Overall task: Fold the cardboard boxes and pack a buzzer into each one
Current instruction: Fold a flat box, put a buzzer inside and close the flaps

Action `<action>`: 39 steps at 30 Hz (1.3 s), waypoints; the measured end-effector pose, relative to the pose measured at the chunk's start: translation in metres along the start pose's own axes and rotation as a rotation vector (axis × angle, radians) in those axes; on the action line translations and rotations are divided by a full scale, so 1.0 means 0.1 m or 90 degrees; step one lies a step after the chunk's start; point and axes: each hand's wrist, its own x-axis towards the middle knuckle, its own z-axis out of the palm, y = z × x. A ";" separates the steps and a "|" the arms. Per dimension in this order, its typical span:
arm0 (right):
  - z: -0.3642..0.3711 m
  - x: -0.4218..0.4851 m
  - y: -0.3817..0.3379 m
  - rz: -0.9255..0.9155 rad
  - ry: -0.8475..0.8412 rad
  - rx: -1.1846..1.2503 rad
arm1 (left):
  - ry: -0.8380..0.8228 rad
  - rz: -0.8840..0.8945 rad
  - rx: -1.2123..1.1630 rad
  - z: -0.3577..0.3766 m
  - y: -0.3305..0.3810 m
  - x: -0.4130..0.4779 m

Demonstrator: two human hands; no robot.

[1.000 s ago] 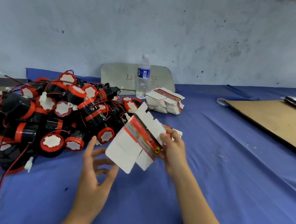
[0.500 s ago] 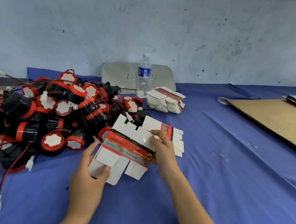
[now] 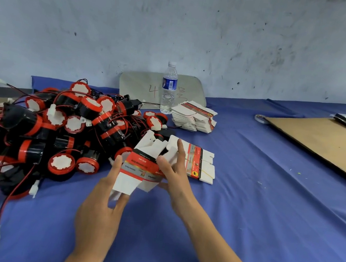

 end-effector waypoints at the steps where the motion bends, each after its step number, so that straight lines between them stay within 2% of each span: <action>1: 0.02 -0.02 -0.01 0.004 -0.018 0.020 | -0.009 0.009 0.011 0.01 -0.01 0.00; 5: 0.20 -0.10 0.05 0.003 -0.098 0.030 | -0.135 0.052 0.097 0.07 -0.02 0.01; 9: 0.24 -0.16 0.14 0.052 -0.161 0.075 | -0.158 0.035 0.096 0.10 -0.06 0.02; 12: 0.19 -0.16 0.12 0.048 -0.139 0.079 | -0.161 0.024 -0.021 0.09 -0.08 0.02; 17: 0.24 -0.20 0.00 -0.085 -0.088 0.028 | -0.195 0.039 -0.306 0.06 -0.05 0.01; 21: 0.23 -0.22 -0.03 -0.134 -0.097 -0.021 | -0.115 -0.012 -0.393 0.07 0.02 0.01; 25: 0.26 -0.25 -0.03 -0.167 -0.136 -0.110 | -0.035 0.027 -0.387 0.02 0.04 0.05; 32: 0.27 -0.26 -0.01 -0.169 -0.148 -0.158 | -0.017 0.154 -0.286 -0.03 0.05 0.06; 39: 0.34 -0.31 0.02 -0.188 -0.143 -0.134 | 0.023 0.120 -0.242 -0.05 0.04 0.08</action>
